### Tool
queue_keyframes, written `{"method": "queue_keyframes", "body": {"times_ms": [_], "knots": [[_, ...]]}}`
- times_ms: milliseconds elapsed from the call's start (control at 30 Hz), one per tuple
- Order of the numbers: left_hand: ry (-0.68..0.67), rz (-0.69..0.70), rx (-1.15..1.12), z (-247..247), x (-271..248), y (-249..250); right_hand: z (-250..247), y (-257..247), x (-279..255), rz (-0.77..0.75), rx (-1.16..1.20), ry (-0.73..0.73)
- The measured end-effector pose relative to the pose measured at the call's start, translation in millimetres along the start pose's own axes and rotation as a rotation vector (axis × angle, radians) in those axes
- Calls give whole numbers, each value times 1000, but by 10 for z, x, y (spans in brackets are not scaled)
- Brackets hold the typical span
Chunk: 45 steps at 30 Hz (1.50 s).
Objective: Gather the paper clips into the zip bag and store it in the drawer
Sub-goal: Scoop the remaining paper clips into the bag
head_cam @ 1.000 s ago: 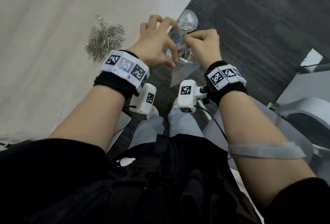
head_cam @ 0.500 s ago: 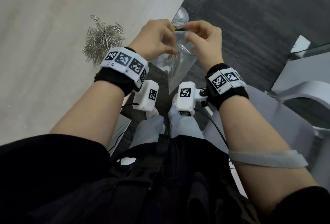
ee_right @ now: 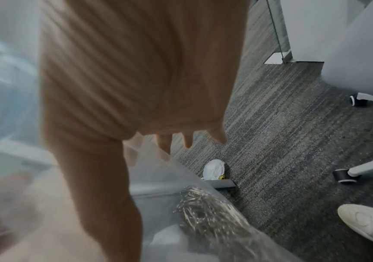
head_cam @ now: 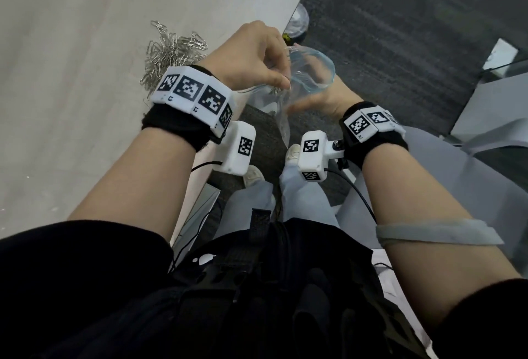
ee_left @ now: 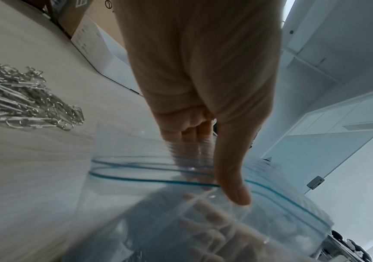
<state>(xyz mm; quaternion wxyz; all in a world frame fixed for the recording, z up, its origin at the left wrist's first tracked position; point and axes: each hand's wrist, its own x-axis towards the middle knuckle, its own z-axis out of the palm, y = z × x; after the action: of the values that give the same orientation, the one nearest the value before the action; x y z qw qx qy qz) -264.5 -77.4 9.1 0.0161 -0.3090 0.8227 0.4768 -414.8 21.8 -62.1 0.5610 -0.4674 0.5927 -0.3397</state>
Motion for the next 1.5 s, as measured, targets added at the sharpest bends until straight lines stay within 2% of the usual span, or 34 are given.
{"method": "queue_keyframes", "body": {"times_ms": [200, 333, 467, 767, 967, 1167, 1500], "knots": [[-49, -20, 47, 13, 9, -21, 150, -29, 1, -71, -63, -95], [-87, -22, 70, 2, -20, -35, 248, 10, -8, -59, -89, 87], [-80, -72, 44, -16, -38, -45, 297, 109, -43, 32, -30, 269], [-92, -80, -12, -13, -95, 28, 332, 77, -154, 63, 25, 453], [-97, -86, -24, 66, -203, -2, 359, 135, -197, 119, 40, 463], [-100, -183, 33, 118, -350, -68, 490, 130, -192, 105, 71, 515], [-58, -120, 67, 277, -314, -48, 461, 138, -323, 133, 118, 627]]}}
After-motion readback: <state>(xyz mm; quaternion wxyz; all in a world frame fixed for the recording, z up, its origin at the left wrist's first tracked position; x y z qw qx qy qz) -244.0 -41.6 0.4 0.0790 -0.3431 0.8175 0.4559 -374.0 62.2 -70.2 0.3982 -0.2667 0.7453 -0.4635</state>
